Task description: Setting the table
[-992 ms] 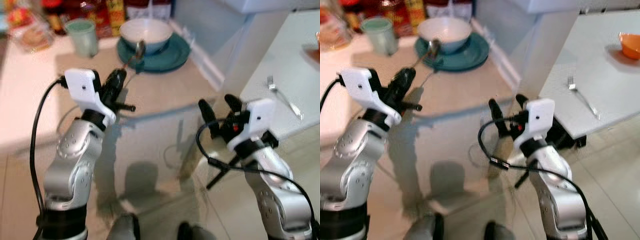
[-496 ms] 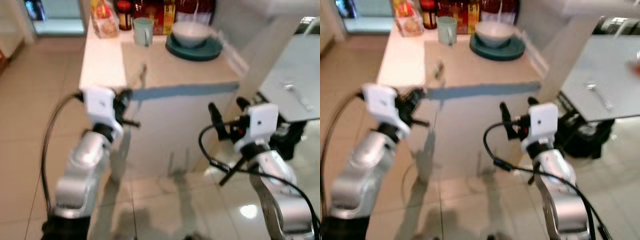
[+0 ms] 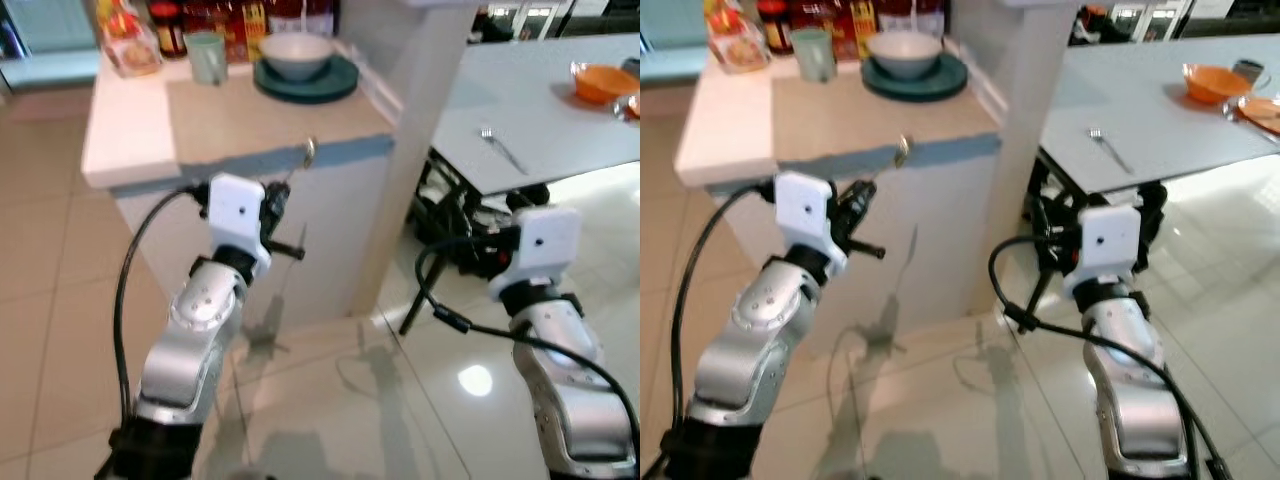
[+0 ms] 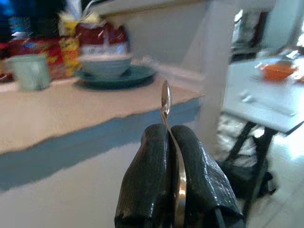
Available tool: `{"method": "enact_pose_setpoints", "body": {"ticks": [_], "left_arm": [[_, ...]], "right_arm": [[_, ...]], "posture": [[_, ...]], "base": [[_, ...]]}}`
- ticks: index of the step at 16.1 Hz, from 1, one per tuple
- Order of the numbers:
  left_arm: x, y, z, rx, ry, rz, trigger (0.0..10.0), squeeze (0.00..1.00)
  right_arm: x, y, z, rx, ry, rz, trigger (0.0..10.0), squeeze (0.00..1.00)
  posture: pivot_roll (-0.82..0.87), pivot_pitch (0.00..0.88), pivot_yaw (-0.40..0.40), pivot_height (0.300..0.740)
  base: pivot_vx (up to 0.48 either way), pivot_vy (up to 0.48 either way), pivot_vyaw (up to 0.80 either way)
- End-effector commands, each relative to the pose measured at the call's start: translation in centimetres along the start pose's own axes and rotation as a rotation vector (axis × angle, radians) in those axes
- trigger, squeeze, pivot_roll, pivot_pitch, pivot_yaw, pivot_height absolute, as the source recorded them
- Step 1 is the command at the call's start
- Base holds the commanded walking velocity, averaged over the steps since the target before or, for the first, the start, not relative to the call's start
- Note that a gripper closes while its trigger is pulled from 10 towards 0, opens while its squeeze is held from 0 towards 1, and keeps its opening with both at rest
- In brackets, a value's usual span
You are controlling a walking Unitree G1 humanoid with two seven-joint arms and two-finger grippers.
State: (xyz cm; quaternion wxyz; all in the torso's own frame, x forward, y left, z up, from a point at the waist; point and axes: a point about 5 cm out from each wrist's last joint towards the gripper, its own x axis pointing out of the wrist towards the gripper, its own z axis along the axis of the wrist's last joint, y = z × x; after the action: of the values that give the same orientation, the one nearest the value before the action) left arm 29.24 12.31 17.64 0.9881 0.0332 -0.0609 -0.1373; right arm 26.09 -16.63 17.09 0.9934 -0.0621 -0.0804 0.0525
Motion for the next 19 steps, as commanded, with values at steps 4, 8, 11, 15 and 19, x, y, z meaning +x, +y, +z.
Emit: {"method": "enact_pose_setpoints", "body": {"ticks": [4,8,11,15,19], "left_arm": [[0.55,-0.16,0.02,0.018,-0.003,0.018,10.0,0.00],[0.68,-0.01,0.11,0.019,-0.007,0.030,10.0,0.00],[0.79,-0.14,0.25,0.024,-0.012,0.031,10.0,0.00],[0.95,-0.31,0.41,0.029,-0.018,0.026,10.0,0.00],[1.12,-0.61,0.69,0.028,-0.032,0.023,10.0,0.00]], "right_arm": [[0.38,-1.15,-0.15,-0.049,0.015,-0.057,10.0,0.00],[0.57,-1.13,-0.09,-0.071,0.017,-0.057,10.0,0.00],[0.54,-1.12,-0.12,-0.074,0.018,-0.057,10.0,0.00],[0.36,-1.24,-0.21,-0.076,0.023,-0.068,10.0,0.00],[0.32,-1.40,-0.25,-0.077,0.027,-0.078,10.0,0.00]], "posture": [[0.03,0.052,-0.015,0.740],[0.03,0.055,-0.018,0.740],[0.03,0.057,-0.014,0.740],[0.03,0.058,-0.010,0.740],[0.03,0.060,-0.009,0.740]], "base": [[0.000,-0.480,0.20],[0.000,-0.480,0.80],[0.000,-0.480,0.80],[0.000,-0.480,0.80],[0.000,-0.480,0.80]]}}
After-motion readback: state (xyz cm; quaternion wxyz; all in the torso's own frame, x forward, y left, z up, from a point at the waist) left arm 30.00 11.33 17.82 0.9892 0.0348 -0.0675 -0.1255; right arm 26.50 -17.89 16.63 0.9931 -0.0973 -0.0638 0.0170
